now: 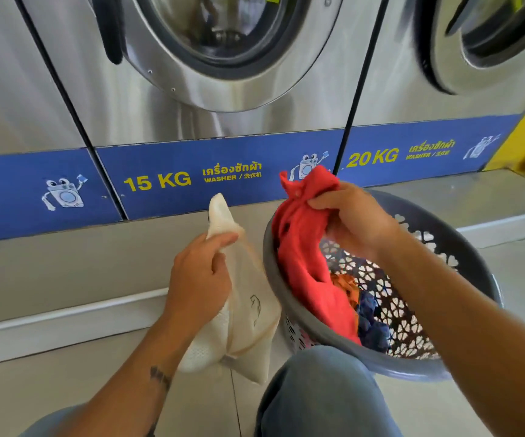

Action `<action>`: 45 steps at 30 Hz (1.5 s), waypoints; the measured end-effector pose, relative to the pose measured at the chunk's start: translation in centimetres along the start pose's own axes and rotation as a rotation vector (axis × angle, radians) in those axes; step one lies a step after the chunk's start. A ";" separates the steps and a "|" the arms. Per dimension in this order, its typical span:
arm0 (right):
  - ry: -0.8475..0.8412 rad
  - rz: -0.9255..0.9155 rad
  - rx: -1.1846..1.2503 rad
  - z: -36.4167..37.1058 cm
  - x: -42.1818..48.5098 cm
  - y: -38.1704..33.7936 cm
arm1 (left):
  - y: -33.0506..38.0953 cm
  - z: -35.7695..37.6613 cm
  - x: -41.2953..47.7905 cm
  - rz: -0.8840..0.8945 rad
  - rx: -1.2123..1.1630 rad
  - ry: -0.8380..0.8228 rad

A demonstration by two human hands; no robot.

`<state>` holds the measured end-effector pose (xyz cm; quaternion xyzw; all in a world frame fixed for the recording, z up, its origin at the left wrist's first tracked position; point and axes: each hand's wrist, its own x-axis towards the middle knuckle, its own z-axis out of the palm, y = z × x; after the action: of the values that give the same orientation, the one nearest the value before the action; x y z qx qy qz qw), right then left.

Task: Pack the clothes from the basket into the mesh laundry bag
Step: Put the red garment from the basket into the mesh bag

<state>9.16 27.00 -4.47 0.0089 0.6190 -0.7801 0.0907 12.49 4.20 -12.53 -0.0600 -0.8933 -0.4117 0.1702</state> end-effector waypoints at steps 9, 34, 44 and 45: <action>-0.263 -0.080 -1.040 6.5 -2.2 6.9 | -0.2 -3.3 -1.6 -0.065 -0.118 0.097; 0.274 -0.582 -1.154 6.7 -2.7 7.7 | -0.5 -3.1 -1.3 -0.059 -0.120 0.045; -0.064 -0.518 -1.180 6.2 -2.2 9.3 | -1.3 -3.7 -0.7 -0.158 -0.150 -0.007; 0.056 -0.528 -1.168 5.6 -2.0 9.0 | -1.4 -3.5 -0.7 -0.155 -0.145 -0.016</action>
<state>13.07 19.84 -11.62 -0.1746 0.9254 -0.3100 -0.1308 13.71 0.67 -11.63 -0.0061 -0.8645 -0.4866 0.1260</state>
